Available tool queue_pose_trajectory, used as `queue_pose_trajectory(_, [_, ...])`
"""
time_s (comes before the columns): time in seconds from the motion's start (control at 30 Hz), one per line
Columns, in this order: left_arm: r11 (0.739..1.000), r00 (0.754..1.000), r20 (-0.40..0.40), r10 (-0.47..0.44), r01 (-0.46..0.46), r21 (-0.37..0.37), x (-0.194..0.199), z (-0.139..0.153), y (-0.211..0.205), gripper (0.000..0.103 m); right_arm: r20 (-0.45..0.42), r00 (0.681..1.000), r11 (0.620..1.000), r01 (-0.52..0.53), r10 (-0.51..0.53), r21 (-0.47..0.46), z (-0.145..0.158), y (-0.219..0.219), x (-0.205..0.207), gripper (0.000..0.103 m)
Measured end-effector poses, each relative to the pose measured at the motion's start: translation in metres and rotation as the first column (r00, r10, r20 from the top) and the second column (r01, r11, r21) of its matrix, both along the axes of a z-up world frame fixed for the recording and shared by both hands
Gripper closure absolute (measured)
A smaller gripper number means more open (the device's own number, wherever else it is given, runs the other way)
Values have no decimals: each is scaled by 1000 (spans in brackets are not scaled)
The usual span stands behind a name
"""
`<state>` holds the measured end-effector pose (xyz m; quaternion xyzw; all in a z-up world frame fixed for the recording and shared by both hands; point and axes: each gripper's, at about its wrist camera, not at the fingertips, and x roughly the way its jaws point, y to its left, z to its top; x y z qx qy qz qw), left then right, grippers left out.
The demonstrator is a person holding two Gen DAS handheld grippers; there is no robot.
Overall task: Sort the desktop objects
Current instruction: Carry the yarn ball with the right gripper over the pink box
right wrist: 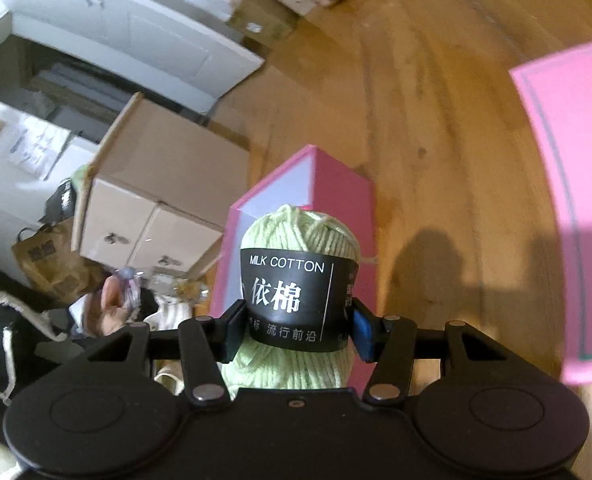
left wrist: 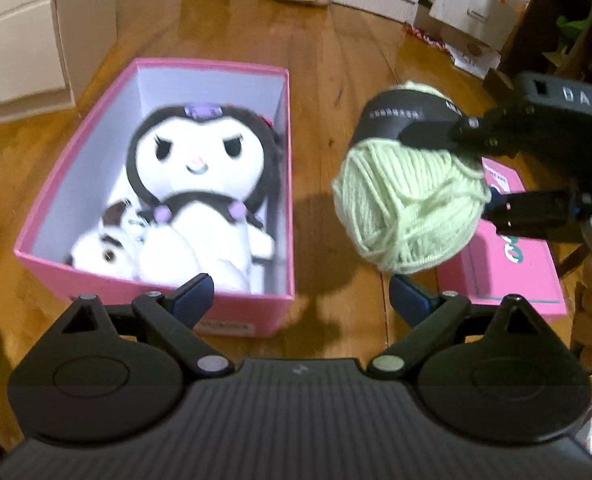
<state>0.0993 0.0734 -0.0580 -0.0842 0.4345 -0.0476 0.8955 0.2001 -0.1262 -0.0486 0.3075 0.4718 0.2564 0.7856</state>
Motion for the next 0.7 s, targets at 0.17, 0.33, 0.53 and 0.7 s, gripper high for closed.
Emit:
queue_pose_trajectory(0.17, [993, 997, 19, 77, -78, 83, -1, 9, 19, 9, 13, 995, 995, -98, 97, 22, 10, 35, 16, 44])
queue_pose_trajectory(0.33, [985, 989, 23, 147, -148, 83, -1, 7, 47, 9, -4, 975, 974, -223, 223, 42, 6, 81, 26, 44])
queue_pose_trajectory(0.53, [980, 983, 0, 182, -182, 79, 1, -5, 73, 10, -56, 936, 938, -347, 346, 6, -11, 139, 37, 44])
queue_pose_trajectory(0.7, [976, 979, -22, 200, -197, 92, 2, -14, 90, 10, -93, 924, 927, -374, 370, -19, -28, 177, 41, 44])
